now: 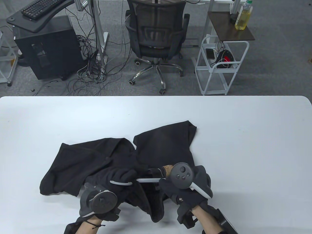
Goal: Hang trousers on hanger
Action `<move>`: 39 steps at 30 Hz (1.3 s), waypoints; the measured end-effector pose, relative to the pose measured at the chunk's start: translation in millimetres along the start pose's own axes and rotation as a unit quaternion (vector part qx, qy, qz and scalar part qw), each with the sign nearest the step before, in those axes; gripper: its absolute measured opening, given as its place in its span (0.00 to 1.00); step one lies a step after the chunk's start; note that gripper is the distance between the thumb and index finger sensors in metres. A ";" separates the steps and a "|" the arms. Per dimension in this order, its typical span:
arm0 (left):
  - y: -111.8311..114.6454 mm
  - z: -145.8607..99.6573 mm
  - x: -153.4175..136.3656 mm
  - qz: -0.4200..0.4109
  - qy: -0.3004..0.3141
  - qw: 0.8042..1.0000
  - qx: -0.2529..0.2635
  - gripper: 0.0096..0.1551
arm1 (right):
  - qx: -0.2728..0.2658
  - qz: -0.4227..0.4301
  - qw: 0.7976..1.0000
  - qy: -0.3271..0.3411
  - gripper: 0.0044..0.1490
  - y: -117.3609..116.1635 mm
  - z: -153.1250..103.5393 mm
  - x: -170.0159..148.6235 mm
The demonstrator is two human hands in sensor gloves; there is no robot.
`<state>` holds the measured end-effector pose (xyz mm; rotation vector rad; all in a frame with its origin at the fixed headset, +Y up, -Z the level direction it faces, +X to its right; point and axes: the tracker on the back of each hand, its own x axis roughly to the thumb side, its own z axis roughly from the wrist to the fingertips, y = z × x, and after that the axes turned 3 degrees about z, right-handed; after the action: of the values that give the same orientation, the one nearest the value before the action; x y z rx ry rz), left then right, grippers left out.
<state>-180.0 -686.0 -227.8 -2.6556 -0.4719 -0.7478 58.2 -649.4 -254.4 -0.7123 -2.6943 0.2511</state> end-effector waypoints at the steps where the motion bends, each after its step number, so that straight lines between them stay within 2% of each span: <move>1: 7.5 2.8 7.2 -0.002 0.023 0.999 -0.031 0.27 | 0.034 0.056 0.996 0.053 0.34 -4.4 4.0 8.5; 2: 13.9 3.2 16.9 0.033 0.029 0.999 -0.030 0.27 | 0.039 0.097 0.994 0.032 0.34 -12.9 3.3 28.5; 3: 15.4 5.6 23.1 0.065 0.045 0.996 -0.037 0.27 | 0.025 0.045 0.997 0.052 0.34 -17.5 6.9 42.4; 4: 14.6 4.7 20.0 0.070 0.032 0.996 -0.034 0.27 | -0.004 0.000 0.999 0.051 0.33 -13.5 7.2 45.2; 5: 11.9 3.8 12.8 0.040 0.039 0.998 -0.037 0.28 | -0.016 -0.033 0.998 0.052 0.33 -10.7 11.4 46.1; 7: 9.0 1.7 6.1 -0.014 0.025 0.999 -0.042 0.28 | 0.017 -0.011 0.999 0.034 0.35 -13.4 16.2 41.6; 9: 7.4 1.9 4.9 0.003 0.029 0.998 -0.046 0.29 | 0.003 0.000 0.999 0.040 0.38 -17.7 15.6 35.2; 11: 9.3 3.2 4.8 0.000 0.028 0.998 -0.052 0.29 | -0.031 -0.028 0.998 0.041 0.40 -16.7 8.8 30.5; 12: 9.4 3.3 4.3 -0.002 0.027 0.998 -0.052 0.29 | -0.029 -0.040 0.998 0.048 0.42 -16.4 6.8 29.0; 13: 8.6 3.5 2.9 -0.003 0.024 0.998 -0.051 0.29 | -0.004 -0.046 0.996 0.073 0.46 -16.8 3.7 26.1; 16: 6.3 3.1 -1.0 -0.014 0.019 0.999 -0.048 0.29 | 0.077 -0.031 0.993 0.080 0.57 -20.7 0.0 14.6; 18: 5.5 2.9 -1.4 -0.014 0.019 0.999 -0.048 0.29 | 0.093 -0.037 0.992 0.078 0.64 -26.4 0.9 9.0; 21: 5.8 2.6 -1.8 -0.020 0.025 0.998 -0.057 0.29 | 0.127 -0.079 0.987 0.059 0.66 -46.1 8.6 1.0; 25: 7.3 2.7 -3.7 -0.019 0.030 0.996 -0.078 0.29 | 0.102 -0.103 0.989 0.034 0.60 -71.2 19.8 -8.3; 28: 8.4 2.6 -8.6 -0.016 0.025 0.996 -0.079 0.30 | 0.012 -0.133 0.991 0.021 0.46 -76.4 21.7 -15.1; 31: 11.0 2.5 -18.4 -0.016 0.010 0.994 -0.104 0.32 | -0.018 -0.154 0.988 0.005 0.34 -76.2 21.8 -20.6; 33: 13.0 2.4 -22.2 -0.015 0.001 0.993 -0.115 0.35 | -0.022 -0.140 0.990 -0.001 0.32 -74.4 22.5 -26.5; 36: 19.2 1.3 -39.5 0.061 -0.029 0.983 -0.171 0.35 | -0.036 -0.154 0.987 -0.017 0.30 -66.7 23.3 -45.5; 38: 27.1 1.8 -49.9 -0.032 -0.052 0.983 -0.176 0.32 | -0.049 -0.129 0.990 -0.026 0.30 -61.4 23.9 -60.8; 39: 29.6 1.9 -52.1 -0.032 -0.057 0.982 -0.176 0.31 | -0.052 -0.128 0.990 -0.029 0.29 -59.4 24.3 -65.7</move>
<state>-209.3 -723.0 -264.8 -3.0389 -0.4962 -0.7629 76.4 -735.7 -280.2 -0.3855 -2.8331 0.0687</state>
